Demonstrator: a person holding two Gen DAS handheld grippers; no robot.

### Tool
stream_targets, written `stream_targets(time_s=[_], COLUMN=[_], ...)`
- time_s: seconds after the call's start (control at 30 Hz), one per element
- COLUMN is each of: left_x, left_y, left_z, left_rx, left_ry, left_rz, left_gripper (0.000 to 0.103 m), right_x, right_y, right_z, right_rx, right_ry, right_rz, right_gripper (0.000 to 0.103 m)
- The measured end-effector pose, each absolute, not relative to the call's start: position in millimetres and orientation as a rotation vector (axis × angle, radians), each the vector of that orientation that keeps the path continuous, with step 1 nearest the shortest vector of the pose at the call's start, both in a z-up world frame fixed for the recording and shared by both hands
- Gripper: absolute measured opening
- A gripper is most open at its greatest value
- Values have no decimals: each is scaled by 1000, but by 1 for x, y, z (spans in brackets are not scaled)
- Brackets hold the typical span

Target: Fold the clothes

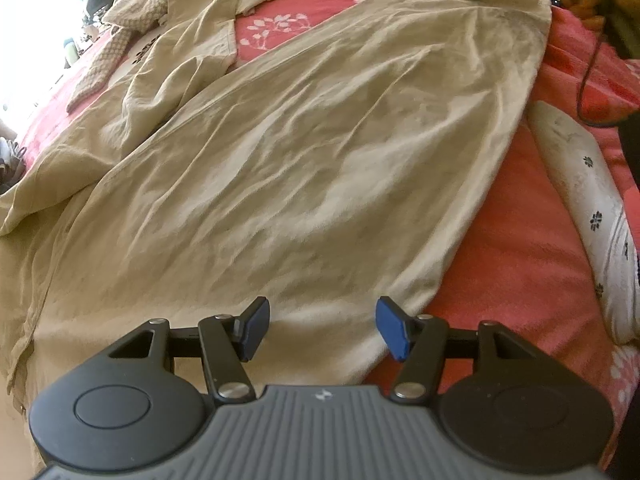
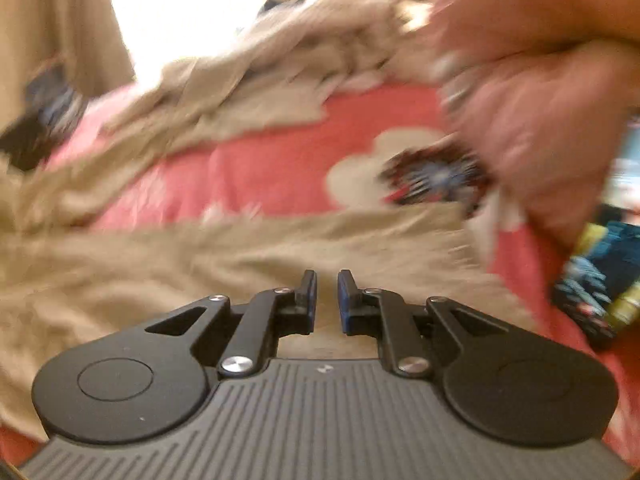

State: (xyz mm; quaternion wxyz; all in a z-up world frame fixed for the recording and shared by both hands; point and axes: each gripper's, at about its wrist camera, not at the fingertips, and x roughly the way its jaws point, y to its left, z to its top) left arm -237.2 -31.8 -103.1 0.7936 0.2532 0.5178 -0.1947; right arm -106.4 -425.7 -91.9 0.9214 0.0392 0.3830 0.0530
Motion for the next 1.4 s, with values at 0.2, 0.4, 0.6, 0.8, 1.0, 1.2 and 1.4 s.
stream_targets(time_s=[0.2,0.4,0.6,0.8,1.0,1.2,1.4], left_x=[-236,-232,-239,-244,-192,-188,-232], left_y=[-28,-30,-31,-24,87,213,271], left_z=[-104,-108,-102,-76,-23,-10,-8], left_rx=[525,522,513,516,198,-63,-195], left_ry=[1134,1154,1122,1027,1139,1376,1457], left_rz=[-416,-418,-471,-509,-292,-217,-161], left_gripper=[61,62,61,62,62,63,65], right_x=[-41,-49,-18,-12,-12,-55,-139], right_y=[-468,-425,-385,-297,-172,-67,4], right_z=[-106,-80,-119,-51,0,-12,-44], right_rx=[51,21,-264,-468,-639,-807,-809], right_ry=[824,780,883,688,683,773,728], right_rz=[-181,108,51,296,776,1218,1629], right_gripper=[8,10,11,14,18,20,26])
